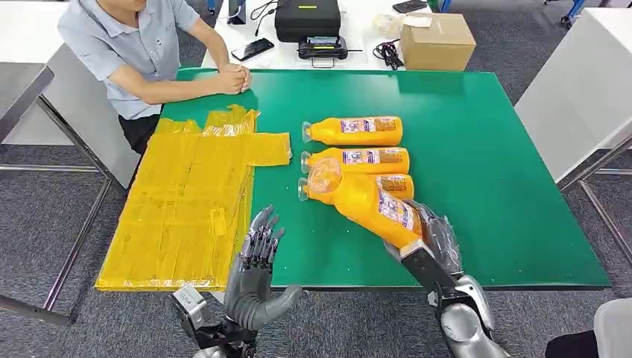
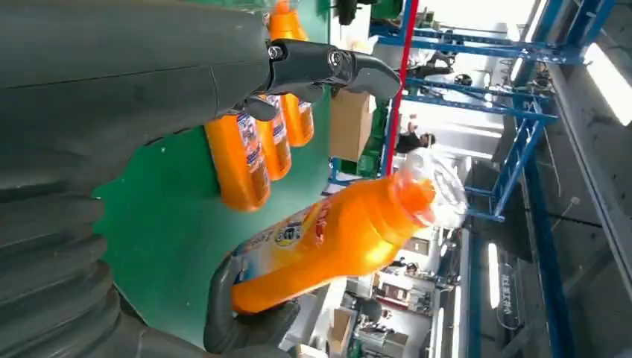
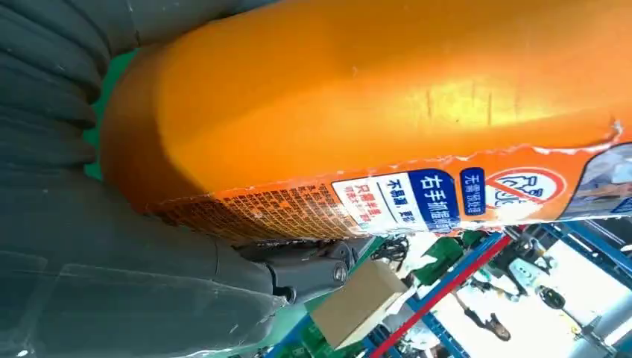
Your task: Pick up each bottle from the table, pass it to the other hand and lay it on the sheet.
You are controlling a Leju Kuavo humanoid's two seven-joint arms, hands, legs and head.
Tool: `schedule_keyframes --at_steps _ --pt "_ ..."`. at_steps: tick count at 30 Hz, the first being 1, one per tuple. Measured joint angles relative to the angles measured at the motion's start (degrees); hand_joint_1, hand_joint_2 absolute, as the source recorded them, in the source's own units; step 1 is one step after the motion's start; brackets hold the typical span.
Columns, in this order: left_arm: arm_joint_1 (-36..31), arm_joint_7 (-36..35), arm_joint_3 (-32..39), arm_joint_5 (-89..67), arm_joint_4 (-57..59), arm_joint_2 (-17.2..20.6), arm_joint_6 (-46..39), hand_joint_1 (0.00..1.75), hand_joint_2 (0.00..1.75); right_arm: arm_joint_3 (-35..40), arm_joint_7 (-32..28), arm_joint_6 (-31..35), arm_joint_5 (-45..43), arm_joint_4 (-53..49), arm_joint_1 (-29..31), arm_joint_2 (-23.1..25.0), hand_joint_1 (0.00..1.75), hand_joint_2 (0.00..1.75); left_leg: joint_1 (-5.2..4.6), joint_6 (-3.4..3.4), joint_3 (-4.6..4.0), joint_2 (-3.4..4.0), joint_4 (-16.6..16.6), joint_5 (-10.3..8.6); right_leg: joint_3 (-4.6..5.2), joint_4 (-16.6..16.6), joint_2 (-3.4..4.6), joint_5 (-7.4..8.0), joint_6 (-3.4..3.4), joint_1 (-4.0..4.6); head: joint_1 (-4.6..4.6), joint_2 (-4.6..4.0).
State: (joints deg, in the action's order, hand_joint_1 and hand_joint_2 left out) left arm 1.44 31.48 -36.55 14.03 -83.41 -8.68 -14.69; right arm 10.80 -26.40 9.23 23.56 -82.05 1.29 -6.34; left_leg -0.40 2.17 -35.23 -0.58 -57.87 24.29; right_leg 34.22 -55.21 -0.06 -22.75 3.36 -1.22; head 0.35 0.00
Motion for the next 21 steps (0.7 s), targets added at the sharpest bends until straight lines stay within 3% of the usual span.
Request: schedule_keyframes --at_steps 6,10,21 --pt "-0.1 -3.8 0.5 5.2 2.1 0.0 7.1 0.00 1.75 0.8 -0.7 -3.6 -1.6 -0.3 0.3 1.1 1.75 1.75 0.00 0.00 -0.01 0.01 0.0 0.00 0.00 0.0 0.00 0.00 0.00 0.00 0.00 0.00" --pt "-1.6 -2.8 0.7 3.2 5.0 -0.3 8.6 0.00 1.75 3.2 -0.9 -7.0 -3.2 0.0 1.5 1.5 1.75 1.75 0.02 -0.01 0.01 0.01 0.0 -0.01 0.00 0.0 0.00 0.01 -0.01 0.01 0.00 0.00" --pt "-6.7 1.5 0.9 -5.9 11.3 -2.6 0.0 0.00 1.75 10.5 -1.3 -12.4 -3.0 4.9 4.8 1.6 1.75 1.75 0.00 0.01 -0.01 0.00 0.0 -0.03 0.00 0.0 0.00 0.01 0.00 0.00 0.02 0.00"
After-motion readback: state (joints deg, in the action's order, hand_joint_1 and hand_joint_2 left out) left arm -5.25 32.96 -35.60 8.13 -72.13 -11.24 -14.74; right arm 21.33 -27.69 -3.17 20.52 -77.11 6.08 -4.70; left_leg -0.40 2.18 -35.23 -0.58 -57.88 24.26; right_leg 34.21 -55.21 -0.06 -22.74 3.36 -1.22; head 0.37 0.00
